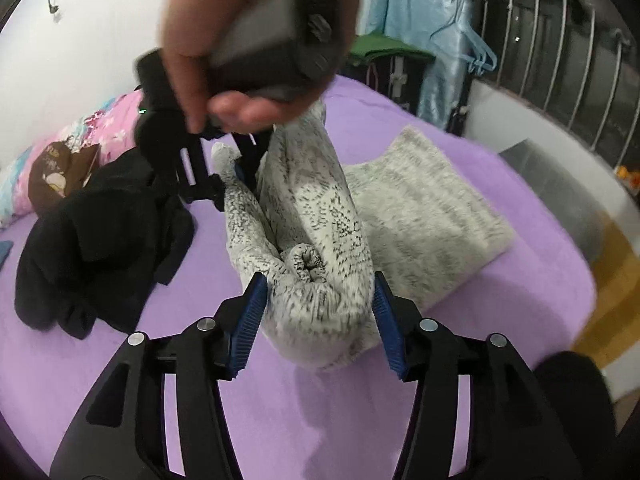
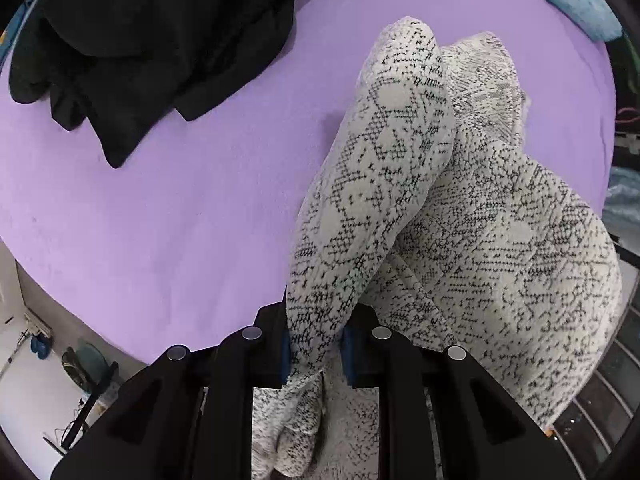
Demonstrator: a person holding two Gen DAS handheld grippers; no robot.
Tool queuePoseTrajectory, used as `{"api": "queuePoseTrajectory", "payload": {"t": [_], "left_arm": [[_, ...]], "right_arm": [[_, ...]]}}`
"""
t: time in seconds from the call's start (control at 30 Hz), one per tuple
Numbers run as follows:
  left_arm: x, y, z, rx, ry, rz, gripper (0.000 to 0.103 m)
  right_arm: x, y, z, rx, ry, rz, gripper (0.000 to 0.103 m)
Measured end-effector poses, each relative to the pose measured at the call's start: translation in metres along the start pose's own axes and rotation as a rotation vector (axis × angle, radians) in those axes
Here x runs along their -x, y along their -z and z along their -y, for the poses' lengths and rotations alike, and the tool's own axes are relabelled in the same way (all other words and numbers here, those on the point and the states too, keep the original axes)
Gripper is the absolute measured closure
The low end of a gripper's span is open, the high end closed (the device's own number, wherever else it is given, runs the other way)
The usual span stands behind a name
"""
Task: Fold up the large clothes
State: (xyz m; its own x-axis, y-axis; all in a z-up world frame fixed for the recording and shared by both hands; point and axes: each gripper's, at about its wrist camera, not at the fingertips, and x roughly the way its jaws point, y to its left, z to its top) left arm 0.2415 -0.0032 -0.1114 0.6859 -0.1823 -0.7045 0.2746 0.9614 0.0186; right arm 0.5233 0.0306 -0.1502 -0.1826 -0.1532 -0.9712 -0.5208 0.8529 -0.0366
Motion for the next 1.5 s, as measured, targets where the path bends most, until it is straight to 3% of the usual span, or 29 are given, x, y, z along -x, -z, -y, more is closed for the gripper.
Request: {"api": "queuePoseTrajectory", "payload": {"t": [0.07, 0.17, 0.27, 0.37, 0.47, 0.6, 1.1, 1.37, 1.5], "left_arm": [[0.013, -0.001, 0.003, -0.017, 0.047, 0.014, 0.052], [0.028, -0.001, -0.009, 0.013, 0.194, 0.048, 0.052], [0.035, 0.000, -0.046, 0.150, 0.266, 0.116, 0.042], [0.015, 0.010, -0.091, 0.345, 0.334, 0.139, 0.042], [-0.020, 0.024, -0.129, 0.532, 0.332, 0.092, 0.043], [-0.065, 0.030, -0.146, 0.625, 0.290, 0.004, 0.043], [-0.130, 0.012, -0.098, 0.529, 0.297, -0.117, 0.042], [-0.130, -0.003, -0.069, 0.528, 0.378, -0.039, 0.041], [-0.127, -0.016, -0.038, 0.426, 0.324, -0.014, 0.041]], "right_arm": [[0.004, 0.005, 0.000, -0.004, -0.017, 0.020, 0.085], [0.014, 0.012, 0.006, -0.008, -0.048, 0.051, 0.085], [0.024, 0.025, 0.019, -0.014, -0.079, 0.075, 0.085], [0.035, 0.038, 0.030, -0.033, -0.111, 0.116, 0.086], [0.041, 0.049, 0.045, -0.040, -0.159, 0.146, 0.086], [0.050, 0.066, 0.070, -0.053, -0.211, 0.179, 0.086], [0.053, 0.109, 0.157, -0.126, -0.380, 0.281, 0.086], [0.039, 0.137, 0.216, -0.211, -0.464, 0.333, 0.086], [0.025, 0.148, 0.244, -0.254, -0.505, 0.355, 0.086]]}}
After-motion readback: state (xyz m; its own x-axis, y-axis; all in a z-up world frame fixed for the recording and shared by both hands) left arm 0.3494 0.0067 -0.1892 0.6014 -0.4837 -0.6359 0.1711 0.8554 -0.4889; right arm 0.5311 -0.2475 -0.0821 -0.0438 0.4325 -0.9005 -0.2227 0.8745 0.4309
